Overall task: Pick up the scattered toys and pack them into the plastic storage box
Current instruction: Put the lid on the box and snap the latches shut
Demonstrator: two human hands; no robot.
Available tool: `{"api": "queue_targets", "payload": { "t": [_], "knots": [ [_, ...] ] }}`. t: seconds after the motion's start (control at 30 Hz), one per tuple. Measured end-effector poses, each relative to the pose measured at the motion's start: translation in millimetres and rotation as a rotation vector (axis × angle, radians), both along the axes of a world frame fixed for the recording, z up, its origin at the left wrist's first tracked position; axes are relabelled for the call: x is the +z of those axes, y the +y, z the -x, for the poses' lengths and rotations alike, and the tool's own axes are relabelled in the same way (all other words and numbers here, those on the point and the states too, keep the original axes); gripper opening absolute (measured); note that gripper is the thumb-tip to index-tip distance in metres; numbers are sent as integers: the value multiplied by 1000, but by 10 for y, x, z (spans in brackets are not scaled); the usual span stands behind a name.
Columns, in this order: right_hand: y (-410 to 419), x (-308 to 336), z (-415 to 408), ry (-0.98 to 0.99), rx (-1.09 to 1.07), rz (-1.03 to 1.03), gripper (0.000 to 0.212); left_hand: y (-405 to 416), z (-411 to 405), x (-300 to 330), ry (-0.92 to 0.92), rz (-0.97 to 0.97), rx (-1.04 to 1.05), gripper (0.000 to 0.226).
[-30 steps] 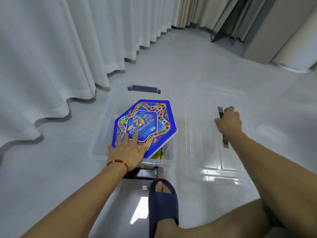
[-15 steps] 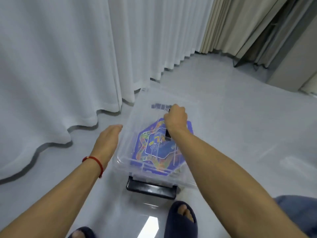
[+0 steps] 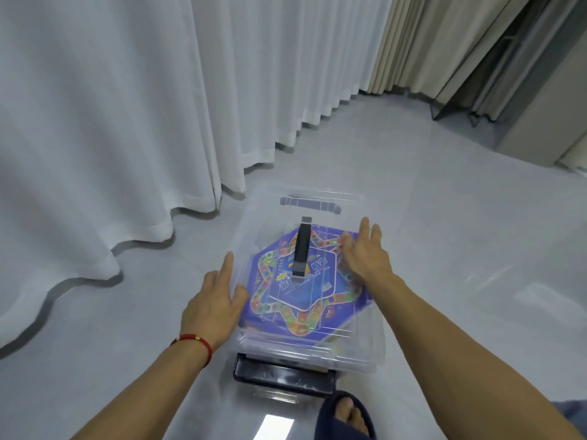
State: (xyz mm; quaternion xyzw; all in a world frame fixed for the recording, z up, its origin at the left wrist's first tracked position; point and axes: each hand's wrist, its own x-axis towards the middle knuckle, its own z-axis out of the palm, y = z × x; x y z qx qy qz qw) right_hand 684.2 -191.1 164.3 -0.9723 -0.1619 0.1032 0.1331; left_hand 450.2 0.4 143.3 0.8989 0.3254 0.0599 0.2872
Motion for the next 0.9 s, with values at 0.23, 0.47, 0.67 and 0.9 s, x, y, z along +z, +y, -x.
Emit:
{"api": "queue_targets", "payload": {
  "t": [0.23,0.47,0.67,0.9],
  "knots": [
    [41,134,135,189,-400,-279,38,258,-11,45,-5,20,-46,55],
    [-71,72,724,399,-485,-505,31,728,-71,176,285,-180,-101,50],
    [-139,-1,1030,235,-467,-523,40,422,144,97,272,-327,48,53],
    [-79,44,1087,213,-479,-512,42,396,174,120,291,-355,71,54]
  ]
}}
